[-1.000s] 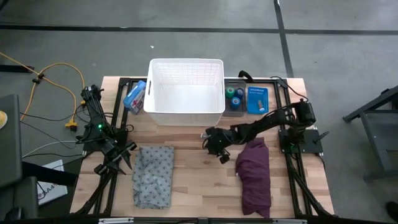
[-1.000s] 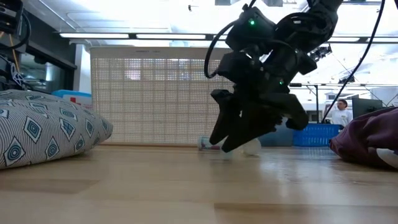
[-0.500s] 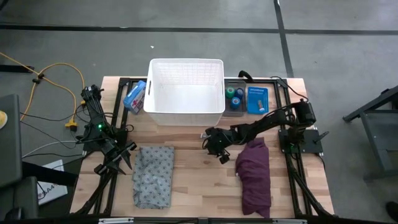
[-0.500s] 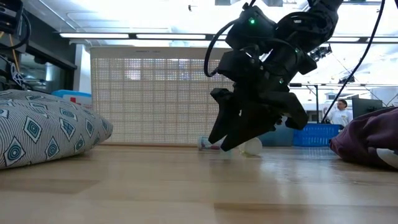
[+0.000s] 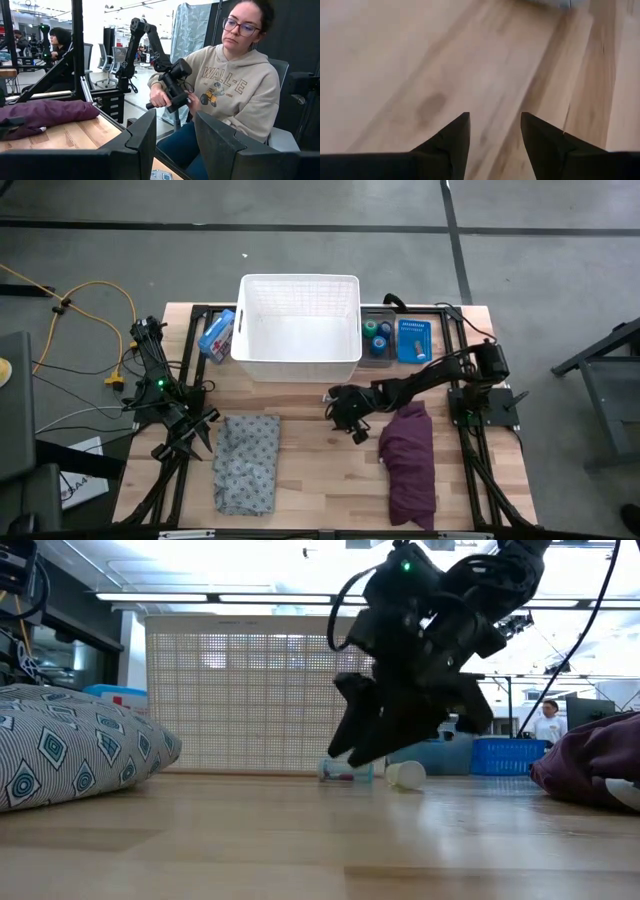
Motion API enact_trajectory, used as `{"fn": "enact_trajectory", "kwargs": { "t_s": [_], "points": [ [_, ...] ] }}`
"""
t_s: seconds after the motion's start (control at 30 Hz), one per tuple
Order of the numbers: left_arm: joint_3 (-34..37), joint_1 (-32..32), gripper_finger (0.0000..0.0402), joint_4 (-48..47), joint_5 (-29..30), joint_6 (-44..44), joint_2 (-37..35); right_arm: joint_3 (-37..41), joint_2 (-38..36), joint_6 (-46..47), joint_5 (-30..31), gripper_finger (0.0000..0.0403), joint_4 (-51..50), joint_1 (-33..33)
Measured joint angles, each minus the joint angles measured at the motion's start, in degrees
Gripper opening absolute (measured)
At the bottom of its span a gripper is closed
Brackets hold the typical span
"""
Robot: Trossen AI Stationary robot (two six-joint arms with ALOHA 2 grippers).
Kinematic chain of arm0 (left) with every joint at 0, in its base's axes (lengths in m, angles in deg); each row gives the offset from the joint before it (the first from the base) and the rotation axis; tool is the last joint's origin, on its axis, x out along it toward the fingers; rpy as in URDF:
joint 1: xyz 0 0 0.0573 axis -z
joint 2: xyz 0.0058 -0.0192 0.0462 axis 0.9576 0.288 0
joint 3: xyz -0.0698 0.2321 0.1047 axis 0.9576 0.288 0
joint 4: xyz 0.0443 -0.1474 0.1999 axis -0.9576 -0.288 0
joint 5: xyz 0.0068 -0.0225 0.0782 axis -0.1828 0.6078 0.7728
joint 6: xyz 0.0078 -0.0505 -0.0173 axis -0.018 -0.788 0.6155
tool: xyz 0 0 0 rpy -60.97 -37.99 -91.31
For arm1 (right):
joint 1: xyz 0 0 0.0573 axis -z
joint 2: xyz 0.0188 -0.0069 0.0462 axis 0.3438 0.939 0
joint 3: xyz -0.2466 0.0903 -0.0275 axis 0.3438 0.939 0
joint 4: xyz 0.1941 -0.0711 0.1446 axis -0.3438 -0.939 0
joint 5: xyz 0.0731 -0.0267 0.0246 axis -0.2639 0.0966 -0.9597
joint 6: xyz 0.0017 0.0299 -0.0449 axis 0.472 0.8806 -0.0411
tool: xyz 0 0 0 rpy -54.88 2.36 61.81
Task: Pick & Place Medicine items
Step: Put the yellow pill bottle into the blue bin
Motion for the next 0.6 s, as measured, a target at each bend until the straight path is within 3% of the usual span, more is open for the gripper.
{"fn": "enact_trajectory", "kwargs": {
  "t_s": [0.23, 0.3, 0.6],
  "points": [
    [0.0, 0.0, 0.0127, 0.0, 0.0, 0.0, 0.0, -0.2, -2.7, 3.6, -0.7, 0.0164, 0.7, -0.6],
    [0.0, 0.0, 0.0127, 0.0, 0.0, 0.0, 0.0, -0.7, -3.6, 9.2, -0.5, 0.0164, 0.5, -0.6],
    [0.0, 0.0, 0.0127, 0.1, 0.0, 0.0, 0.0, -6.0, -6.2, 41.0, 12.4, 0.0164, -2.8, -3.2]
  ]
}}
